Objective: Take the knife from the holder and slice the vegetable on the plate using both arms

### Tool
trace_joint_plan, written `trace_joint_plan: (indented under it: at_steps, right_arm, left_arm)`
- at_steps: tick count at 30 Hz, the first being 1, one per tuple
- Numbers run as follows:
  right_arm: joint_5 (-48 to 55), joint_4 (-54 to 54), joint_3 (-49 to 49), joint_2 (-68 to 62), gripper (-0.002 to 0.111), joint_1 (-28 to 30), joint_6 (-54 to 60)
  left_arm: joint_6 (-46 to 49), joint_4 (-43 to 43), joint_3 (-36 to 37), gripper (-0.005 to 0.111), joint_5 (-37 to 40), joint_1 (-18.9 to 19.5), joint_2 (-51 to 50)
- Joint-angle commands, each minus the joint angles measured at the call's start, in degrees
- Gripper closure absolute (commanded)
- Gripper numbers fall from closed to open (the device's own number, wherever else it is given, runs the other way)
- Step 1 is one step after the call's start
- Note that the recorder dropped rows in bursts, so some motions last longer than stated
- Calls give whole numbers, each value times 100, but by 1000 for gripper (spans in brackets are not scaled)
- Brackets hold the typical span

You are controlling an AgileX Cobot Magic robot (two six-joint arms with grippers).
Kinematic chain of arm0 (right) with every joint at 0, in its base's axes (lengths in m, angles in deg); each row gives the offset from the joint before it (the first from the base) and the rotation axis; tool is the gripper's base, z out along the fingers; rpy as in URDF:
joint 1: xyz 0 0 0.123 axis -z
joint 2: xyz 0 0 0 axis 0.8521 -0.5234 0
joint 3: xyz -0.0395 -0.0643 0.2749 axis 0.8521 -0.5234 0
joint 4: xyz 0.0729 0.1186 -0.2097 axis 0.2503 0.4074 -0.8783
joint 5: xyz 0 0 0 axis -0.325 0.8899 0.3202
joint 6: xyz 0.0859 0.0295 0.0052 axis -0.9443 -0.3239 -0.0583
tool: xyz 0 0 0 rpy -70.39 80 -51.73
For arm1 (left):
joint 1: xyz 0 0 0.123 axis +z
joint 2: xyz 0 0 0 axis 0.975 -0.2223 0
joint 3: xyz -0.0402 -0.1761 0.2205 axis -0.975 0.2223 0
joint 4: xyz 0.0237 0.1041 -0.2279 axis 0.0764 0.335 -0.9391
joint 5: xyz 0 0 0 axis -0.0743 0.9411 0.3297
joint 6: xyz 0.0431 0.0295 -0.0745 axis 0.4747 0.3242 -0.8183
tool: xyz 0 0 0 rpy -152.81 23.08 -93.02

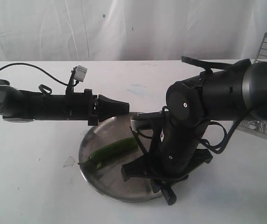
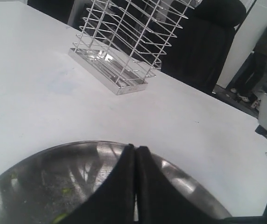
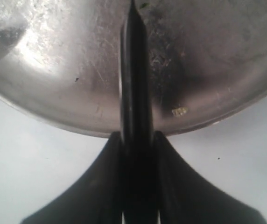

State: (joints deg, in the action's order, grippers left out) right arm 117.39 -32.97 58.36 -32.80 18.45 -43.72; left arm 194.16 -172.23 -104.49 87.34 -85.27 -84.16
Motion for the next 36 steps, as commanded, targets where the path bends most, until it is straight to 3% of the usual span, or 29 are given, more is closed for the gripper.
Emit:
trace_joint_plan:
  at_steps: [1, 5, 11, 25, 36]
  right_arm:
    - [-10, 9, -26, 15, 108, -21, 45]
    - [-10, -2, -26, 15, 108, -21, 45]
    - [-10, -2, -26, 15, 108, -21, 45]
    - [-10, -2, -26, 15, 108, -21, 34]
    - [-166, -2, -26, 15, 108, -21, 37]
  left_arm:
    - [650, -136, -21, 107, 210, -47, -30]
    - [650, -136, -21, 107, 342, -126, -30]
    - [606, -136, -21, 107, -673, -462, -30]
    - [311, 151, -21, 107, -1750, -465, -30]
    - [311, 191, -21, 107, -1618, -465, -30]
